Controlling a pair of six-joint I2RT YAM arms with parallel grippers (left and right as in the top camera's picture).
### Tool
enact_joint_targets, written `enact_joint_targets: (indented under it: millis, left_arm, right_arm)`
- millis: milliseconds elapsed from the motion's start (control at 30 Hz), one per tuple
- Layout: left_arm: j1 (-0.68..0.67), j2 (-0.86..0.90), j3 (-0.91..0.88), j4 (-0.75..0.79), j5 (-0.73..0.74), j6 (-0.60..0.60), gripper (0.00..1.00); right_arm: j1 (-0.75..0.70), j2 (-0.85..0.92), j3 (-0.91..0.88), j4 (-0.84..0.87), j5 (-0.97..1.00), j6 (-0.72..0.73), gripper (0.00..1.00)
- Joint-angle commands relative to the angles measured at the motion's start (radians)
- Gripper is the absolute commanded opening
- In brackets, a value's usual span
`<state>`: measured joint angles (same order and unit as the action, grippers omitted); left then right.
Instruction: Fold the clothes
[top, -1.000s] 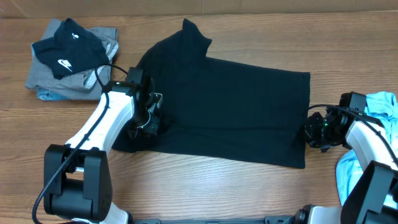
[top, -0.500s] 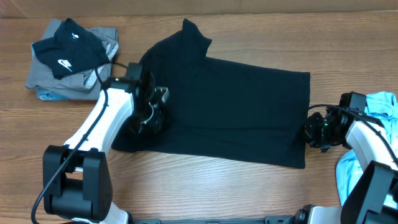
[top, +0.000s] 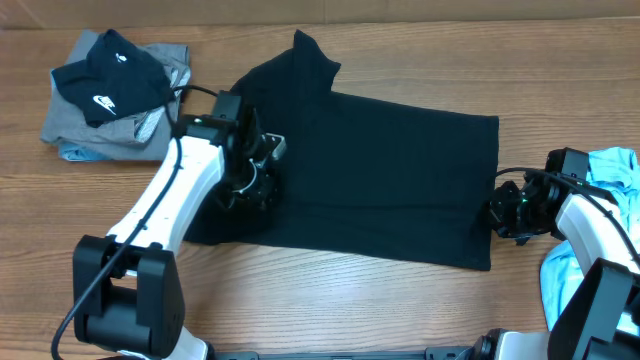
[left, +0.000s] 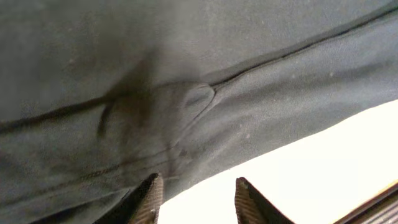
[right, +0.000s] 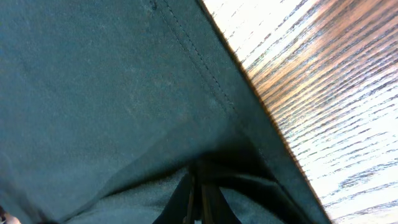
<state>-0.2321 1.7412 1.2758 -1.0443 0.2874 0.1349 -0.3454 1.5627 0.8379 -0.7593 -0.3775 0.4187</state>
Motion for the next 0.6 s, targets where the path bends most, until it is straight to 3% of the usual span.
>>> enact_joint_targets:
  millis: [0, 233, 300, 400, 567]
  left_arm:
    - [-0.034, 0.003, -0.048, 0.031, -0.045, 0.019, 0.45]
    - [-0.056, 0.006, -0.128, 0.110, -0.201, -0.049, 0.41]
    - [-0.056, 0.006, -0.130, 0.125, -0.202, -0.049, 0.33]
    - [-0.056, 0.005, -0.126, 0.146, -0.202, -0.056, 0.04]
    - [-0.056, 0.005, -0.050, 0.133, -0.203, -0.079, 0.04]
  right_arm:
    - [-0.005, -0.005, 0.028, 0.001, 0.002, 0.003, 0.04]
    - [-0.005, -0.005, 0.028, -0.006, 0.002, 0.003, 0.04]
    - [-0.005, -0.005, 0.028, -0.006, 0.002, 0.003, 0.04]
    - [-0.005, -0.005, 0.028, -0.007, 0.002, 0.003, 0.04]
    - [-0.005, -0.005, 0.028, -0.006, 0.014, 0.003, 0.04]
